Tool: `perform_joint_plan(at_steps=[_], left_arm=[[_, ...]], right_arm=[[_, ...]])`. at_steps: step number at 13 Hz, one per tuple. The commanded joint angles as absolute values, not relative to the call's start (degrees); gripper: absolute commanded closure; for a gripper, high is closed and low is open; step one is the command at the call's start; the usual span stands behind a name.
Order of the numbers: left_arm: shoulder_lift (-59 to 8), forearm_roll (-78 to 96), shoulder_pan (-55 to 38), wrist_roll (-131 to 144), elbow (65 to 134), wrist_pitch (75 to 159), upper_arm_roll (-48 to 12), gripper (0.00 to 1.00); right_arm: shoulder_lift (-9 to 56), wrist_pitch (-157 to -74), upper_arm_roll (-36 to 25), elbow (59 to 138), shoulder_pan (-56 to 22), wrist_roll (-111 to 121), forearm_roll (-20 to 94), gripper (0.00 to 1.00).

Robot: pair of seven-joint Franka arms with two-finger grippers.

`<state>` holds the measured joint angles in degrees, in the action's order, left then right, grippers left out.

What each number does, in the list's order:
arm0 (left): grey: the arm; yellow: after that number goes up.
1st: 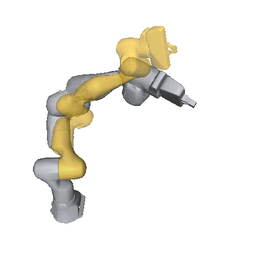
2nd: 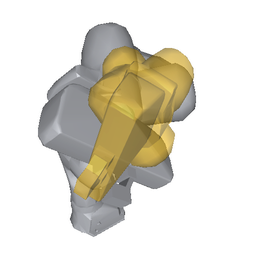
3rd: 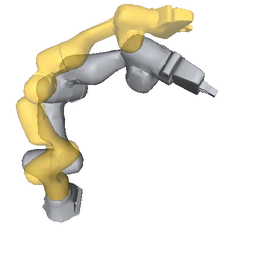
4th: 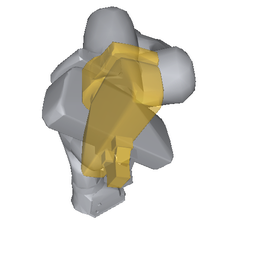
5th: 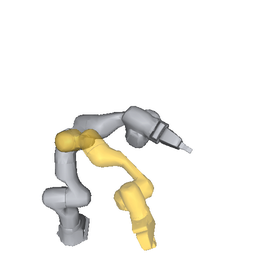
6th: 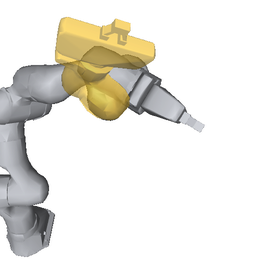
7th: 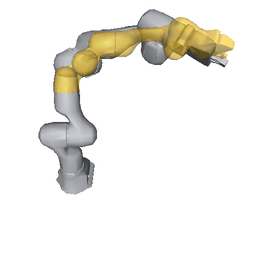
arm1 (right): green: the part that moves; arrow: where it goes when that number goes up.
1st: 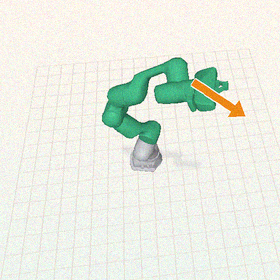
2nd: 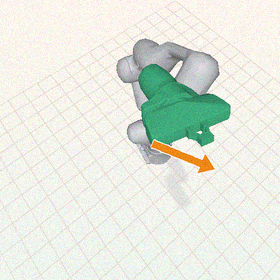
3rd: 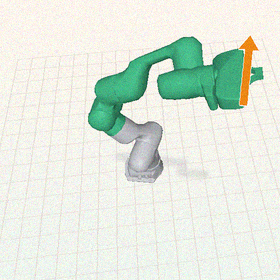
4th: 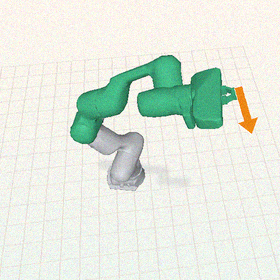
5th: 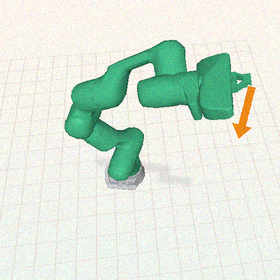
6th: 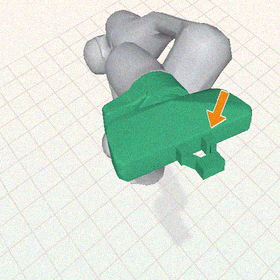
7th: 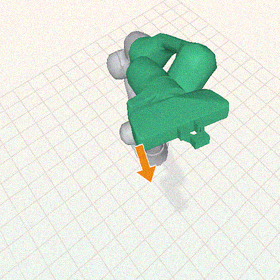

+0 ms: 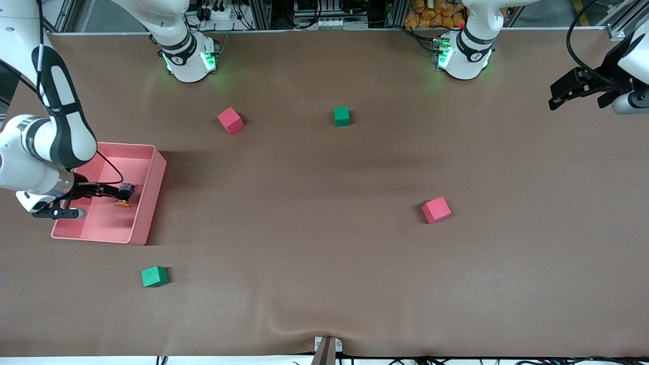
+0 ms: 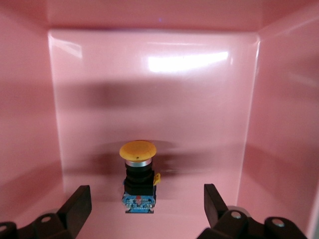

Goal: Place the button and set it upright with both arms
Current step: 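Grasp the yellow button with the right gripper and lift it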

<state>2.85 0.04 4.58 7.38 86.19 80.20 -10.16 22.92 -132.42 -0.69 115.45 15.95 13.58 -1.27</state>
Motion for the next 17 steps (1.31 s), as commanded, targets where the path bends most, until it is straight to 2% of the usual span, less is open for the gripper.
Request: perform_joint_plan(at_steps=[1,5,6,7,9,10,11,12,17], left_arm=[[2.8,-0.5,4.7,7.1,85.8,79.6,-10.4,0.00],[2.8,-0.5,4.7,7.1,86.0,79.7,-10.4,0.00],[2.7,-0.5,4.7,7.1,86.0,79.7,-10.4,0.00],[2.7,-0.5,4.7,7.1,86.0,79.7,-10.4,0.00],[2.7,-0.5,4.7,7.1,85.9,79.8,-10.4,0.00],[2.7,-0.5,4.7,7.1,85.9,79.8,-10.4,0.00],[2.7,-0.5,4.5,7.1,86.0,79.8,-10.4,0.00],[2.7,-0.5,4.6,7.2,86.0,79.8,-10.5,0.00],[2.5,-0.5,4.5,7.2,86.0,79.8,-10.5,0.00]], right_arm=[[24.7,-136.3,0.2,117.2,17.2,14.2,-1.7,0.00],[26.7,-138.9,0.2,117.7,17.5,14.2,-1.5,0.00],[27.2,-141.0,0.2,118.7,17.6,14.2,-1.5,0.06],[27.3,-143.1,0.2,119.8,17.6,14.3,-1.5,0.16],[27.3,-143.4,0.3,120.1,17.6,14.3,-1.5,0.64],[27.3,-143.3,0.3,120.1,17.6,14.3,-1.5,0.80],[27.3,-143.4,0.3,120.1,17.6,14.3,-1.5,0.93],[27.3,-143.4,0.3,120.0,17.7,14.3,-1.5,1.00],[27.2,-142.8,0.3,119.4,17.6,14.3,-1.5,1.00]])
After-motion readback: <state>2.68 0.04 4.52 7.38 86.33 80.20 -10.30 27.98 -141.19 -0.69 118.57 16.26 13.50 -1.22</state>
